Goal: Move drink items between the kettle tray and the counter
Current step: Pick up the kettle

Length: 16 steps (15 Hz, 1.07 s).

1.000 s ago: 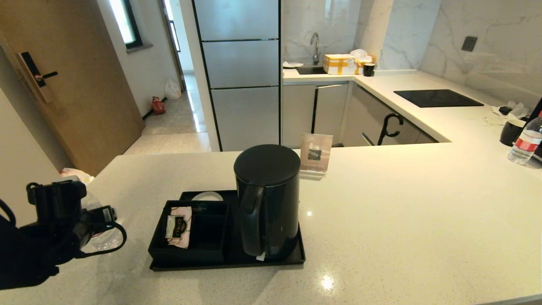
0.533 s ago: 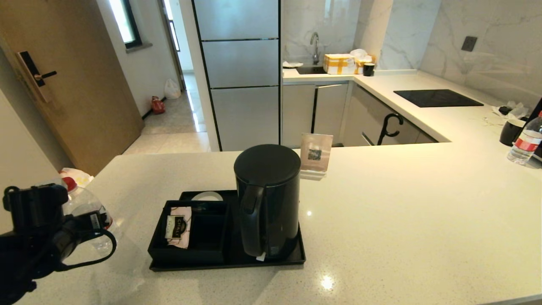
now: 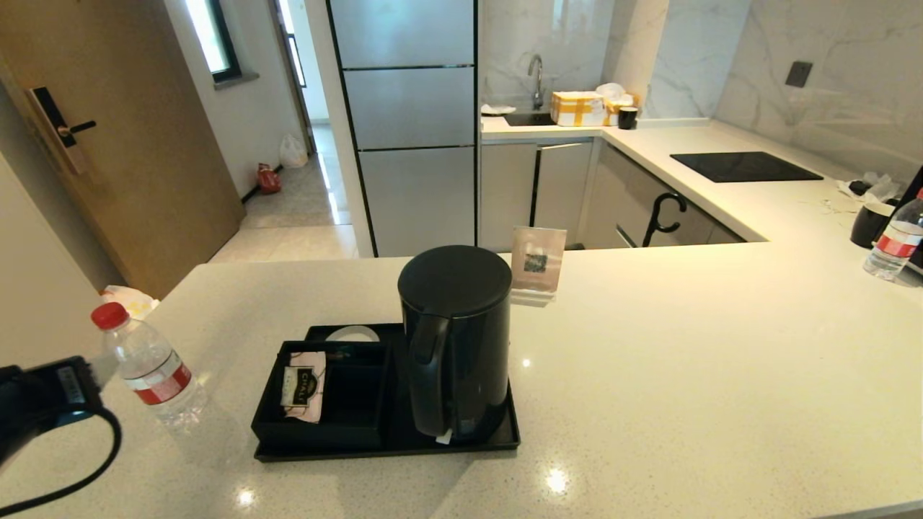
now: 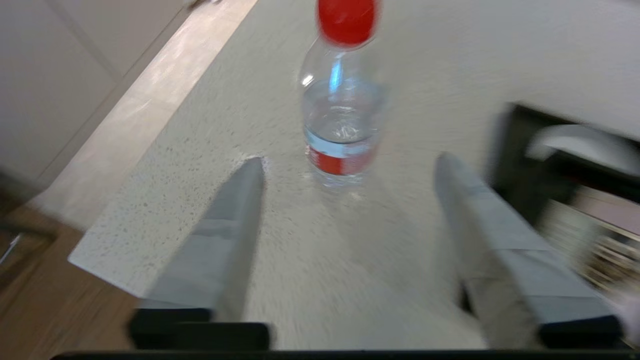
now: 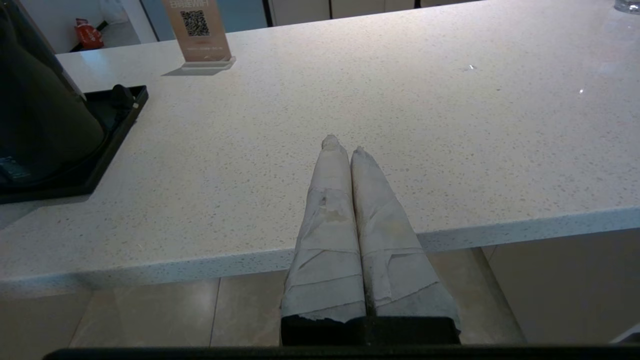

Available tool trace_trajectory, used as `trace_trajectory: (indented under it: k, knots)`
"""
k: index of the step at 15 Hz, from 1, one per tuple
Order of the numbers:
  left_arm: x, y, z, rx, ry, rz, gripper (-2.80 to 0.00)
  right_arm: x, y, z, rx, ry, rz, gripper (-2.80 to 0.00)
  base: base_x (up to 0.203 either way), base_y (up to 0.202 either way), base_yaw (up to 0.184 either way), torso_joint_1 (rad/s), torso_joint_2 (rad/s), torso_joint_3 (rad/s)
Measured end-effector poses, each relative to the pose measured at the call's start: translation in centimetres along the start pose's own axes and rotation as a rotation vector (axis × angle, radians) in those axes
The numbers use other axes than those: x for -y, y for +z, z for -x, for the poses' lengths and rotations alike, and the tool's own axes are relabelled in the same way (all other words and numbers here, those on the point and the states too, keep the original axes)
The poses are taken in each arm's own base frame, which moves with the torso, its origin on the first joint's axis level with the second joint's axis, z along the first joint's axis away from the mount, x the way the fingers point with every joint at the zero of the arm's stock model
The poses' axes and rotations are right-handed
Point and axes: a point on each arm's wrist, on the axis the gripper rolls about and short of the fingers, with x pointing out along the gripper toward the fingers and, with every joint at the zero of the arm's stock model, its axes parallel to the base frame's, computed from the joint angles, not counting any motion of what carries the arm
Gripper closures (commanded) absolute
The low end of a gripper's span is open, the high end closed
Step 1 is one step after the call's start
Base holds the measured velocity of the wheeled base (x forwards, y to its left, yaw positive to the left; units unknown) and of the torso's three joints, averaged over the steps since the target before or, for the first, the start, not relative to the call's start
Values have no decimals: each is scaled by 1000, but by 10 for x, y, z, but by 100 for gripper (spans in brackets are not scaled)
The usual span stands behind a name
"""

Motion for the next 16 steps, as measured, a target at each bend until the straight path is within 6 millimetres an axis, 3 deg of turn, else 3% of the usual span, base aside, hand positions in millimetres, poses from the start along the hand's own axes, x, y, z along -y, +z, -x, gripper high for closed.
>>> trace_trajectory:
  k: [3,6,9,13,16]
  knots:
    - [-17,13,95,52,-176,16,0,0,0,0,0,0,0,0,0,0,0,0,0,0]
    - [-41,-10,196,34,-372,17,0,0,0,0,0,0,0,0,0,0,0,0,0,0]
    - [-60,-35,274,-3,-514,38,0,0,0,0,0,0,0,0,0,0,0,0,0,0]
    - [-83,-57,329,-22,-609,28,0,0,0,0,0,0,0,0,0,0,0,0,0,0]
    - [-94,-75,323,-78,-608,10,0,0,0,0,0,0,0,0,0,0,0,0,0,0]
